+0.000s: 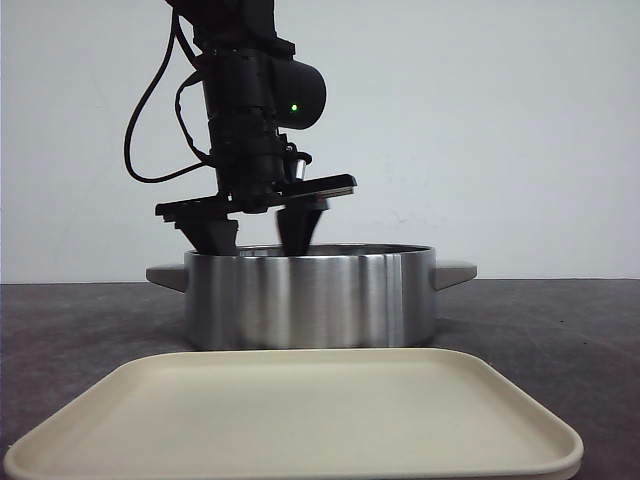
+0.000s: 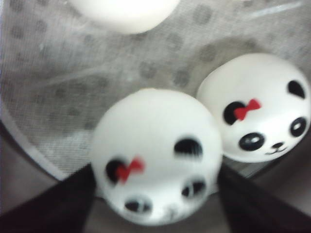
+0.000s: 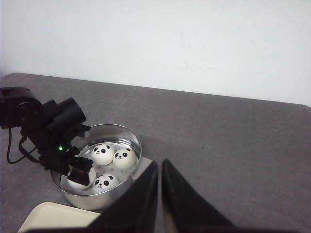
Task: Steam buns
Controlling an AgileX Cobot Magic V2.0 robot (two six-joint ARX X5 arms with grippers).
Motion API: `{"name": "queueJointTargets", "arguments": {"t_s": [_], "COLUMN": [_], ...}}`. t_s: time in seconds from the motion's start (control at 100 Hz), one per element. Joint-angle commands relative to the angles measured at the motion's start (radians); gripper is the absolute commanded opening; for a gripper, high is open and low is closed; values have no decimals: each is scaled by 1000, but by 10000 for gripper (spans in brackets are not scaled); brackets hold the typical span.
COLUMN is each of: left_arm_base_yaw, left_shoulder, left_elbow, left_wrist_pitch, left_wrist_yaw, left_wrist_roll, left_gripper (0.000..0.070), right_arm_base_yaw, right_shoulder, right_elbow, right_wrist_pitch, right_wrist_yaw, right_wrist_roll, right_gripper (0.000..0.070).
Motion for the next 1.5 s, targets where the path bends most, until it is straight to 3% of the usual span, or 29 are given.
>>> {"name": "queueJointTargets", "arguments": {"t_s": [0.0,0.09,0.17,0.31,0.46,0.58,0.67,0.73,0.85,0.91,1.05,1.18,1.37,1.49], "left_arm_base_yaw": [-2,-2,-2,-2,-2,-4,-7,-14,-38,-49,-91,-146,-234,-254], "left_shoulder": [22,21,21,21,21,21,21,20,-34,-101,-275,-451,-721,-887], "left_elbow": [21,23,34,101,245,388,513,605,734,747,748,747,721,647], "left_wrist_pitch": [-16,-16,-25,-60,-120,-179,-254,-317,-369,-369,-370,-375,-375,-375], "left_wrist_yaw": [-3,-3,-4,-5,-15,-15,-17,-53,-169,-182,-198,-241,-264,-278], "left_wrist_roll": [-2,-2,-2,-2,-1,-2,8,25,89,92,111,111,67,49], "left_gripper": [602,614,700,700,700,700,699,595,238,143,127,38,10,10], "right_arm_base_yaw": [11,11,11,11,11,11,17,29,76,108,181,226,237,237], "right_shoulder": [5,5,5,5,6,6,5,3,-16,-35,-87,-128,-130,-102], "right_elbow": [15,15,15,15,14,9,-20,-56,-187,-276,-487,-629,-712,-712], "right_wrist_pitch": [-2,-2,-2,-1,7,9,25,38,128,190,375,582,805,885], "right_wrist_yaw": [0,0,0,6,125,143,203,227,223,212,205,154,40,-37], "right_wrist_roll": [11,11,11,4,-17,-19,-19,-19,-19,-19,-19,-25,-235,-294], "right_gripper": [6,6,6,6,6,6,6,7,7,7,7,7,7,7]}}
